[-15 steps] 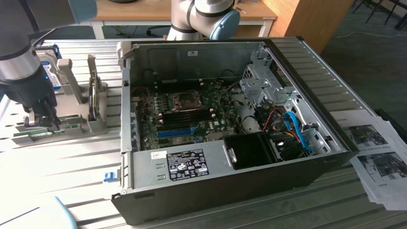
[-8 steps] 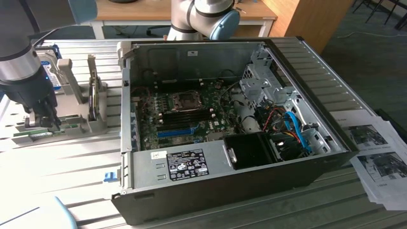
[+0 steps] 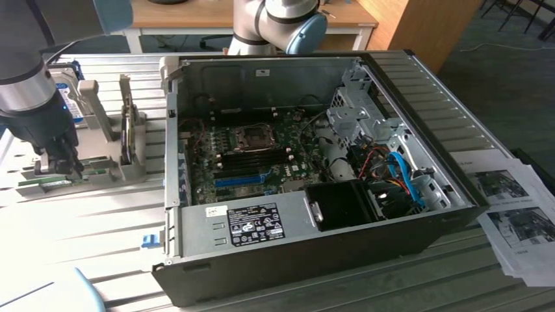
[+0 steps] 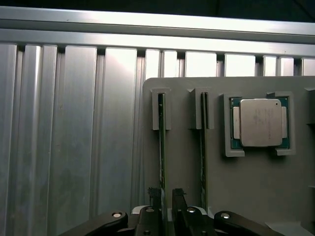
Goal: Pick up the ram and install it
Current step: 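Pick up the ram and move it above insertion slot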
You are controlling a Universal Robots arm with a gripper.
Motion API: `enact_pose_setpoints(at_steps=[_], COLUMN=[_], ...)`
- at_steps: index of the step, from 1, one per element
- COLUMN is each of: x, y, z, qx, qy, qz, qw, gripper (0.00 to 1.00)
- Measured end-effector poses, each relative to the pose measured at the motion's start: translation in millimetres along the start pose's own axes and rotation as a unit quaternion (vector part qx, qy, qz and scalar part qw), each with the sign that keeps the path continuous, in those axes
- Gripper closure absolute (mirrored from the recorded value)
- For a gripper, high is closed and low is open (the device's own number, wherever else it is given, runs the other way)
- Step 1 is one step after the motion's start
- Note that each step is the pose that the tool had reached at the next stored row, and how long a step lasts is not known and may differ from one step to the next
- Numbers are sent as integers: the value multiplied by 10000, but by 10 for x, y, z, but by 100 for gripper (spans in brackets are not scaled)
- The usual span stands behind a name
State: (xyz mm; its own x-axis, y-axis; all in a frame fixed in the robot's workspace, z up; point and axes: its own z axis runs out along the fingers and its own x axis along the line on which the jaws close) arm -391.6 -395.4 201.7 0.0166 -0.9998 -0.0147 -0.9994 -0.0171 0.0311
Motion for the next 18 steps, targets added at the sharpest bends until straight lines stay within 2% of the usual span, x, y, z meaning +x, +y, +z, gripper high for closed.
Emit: enact_pose_setpoints(at_steps=[13, 15, 16, 18], x=[-1, -2, -1, -2], y=[0, 1, 1, 1], z=[1, 1, 1, 1], qx=[-2, -2, -2, -2], qy=[1, 1, 2, 1], qz=[-1, 0, 0, 0], qw=[10000, 10000, 10000, 10000], gripper=[77, 79, 85, 85])
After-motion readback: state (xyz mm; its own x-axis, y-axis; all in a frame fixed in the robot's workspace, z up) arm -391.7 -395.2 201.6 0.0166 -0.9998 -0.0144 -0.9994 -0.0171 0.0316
